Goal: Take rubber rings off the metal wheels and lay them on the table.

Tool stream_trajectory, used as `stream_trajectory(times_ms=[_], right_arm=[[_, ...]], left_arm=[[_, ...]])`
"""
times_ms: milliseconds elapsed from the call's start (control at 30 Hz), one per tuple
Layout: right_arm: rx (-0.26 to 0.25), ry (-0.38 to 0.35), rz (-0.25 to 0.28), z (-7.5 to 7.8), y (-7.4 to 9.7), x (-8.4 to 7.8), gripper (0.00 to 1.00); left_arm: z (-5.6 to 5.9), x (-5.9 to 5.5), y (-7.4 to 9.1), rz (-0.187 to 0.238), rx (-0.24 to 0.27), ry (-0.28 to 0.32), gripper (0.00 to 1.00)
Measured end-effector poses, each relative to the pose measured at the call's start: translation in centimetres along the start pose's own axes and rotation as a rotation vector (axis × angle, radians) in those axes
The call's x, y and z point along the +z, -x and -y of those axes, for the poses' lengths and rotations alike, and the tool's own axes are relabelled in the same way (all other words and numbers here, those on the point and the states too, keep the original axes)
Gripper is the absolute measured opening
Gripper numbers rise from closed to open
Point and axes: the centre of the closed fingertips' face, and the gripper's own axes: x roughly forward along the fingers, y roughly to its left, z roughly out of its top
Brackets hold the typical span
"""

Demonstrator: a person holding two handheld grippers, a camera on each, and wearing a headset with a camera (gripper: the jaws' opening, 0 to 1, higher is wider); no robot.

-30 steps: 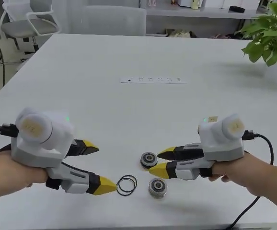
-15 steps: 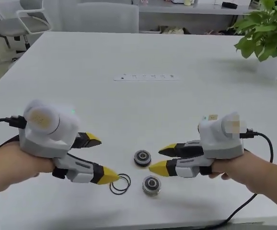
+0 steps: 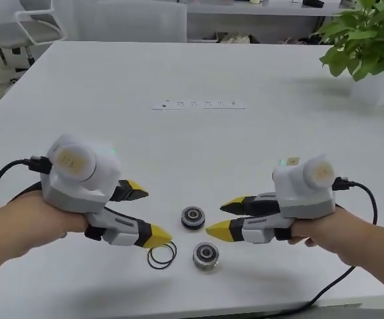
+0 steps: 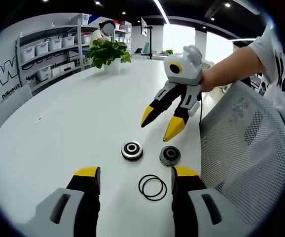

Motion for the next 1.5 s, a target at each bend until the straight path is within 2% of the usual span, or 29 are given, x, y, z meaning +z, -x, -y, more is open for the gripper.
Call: stream_trajectory(times_ms=[567, 767, 1000, 1500], right_arm=[[-0.017, 0.011, -0.023, 0.7, -0.7, -0.6, 0.37], [-0.027, 0.021, -0.042, 1.2, -0.9, -0.9, 0.37], [-0.025, 0.025, -0.048, 1.2, -1.1, -1.0, 0.37], [-0.026, 0.026, -0.058, 1.3, -1.0, -1.5, 0.37]], left_arm=[[-0.8, 0.7, -2.9, -0.010, -0.019, -0.023, 0.48], [-0.5, 0.9, -4.2, -0.019, -0.025, -0.021, 0.45], [-0.8, 1.0, -5.4, -0.022, -0.030, -0.013, 0.40], [-0.3, 0.7, -7.1, -0.038, -0.048, -0.004, 0.27]])
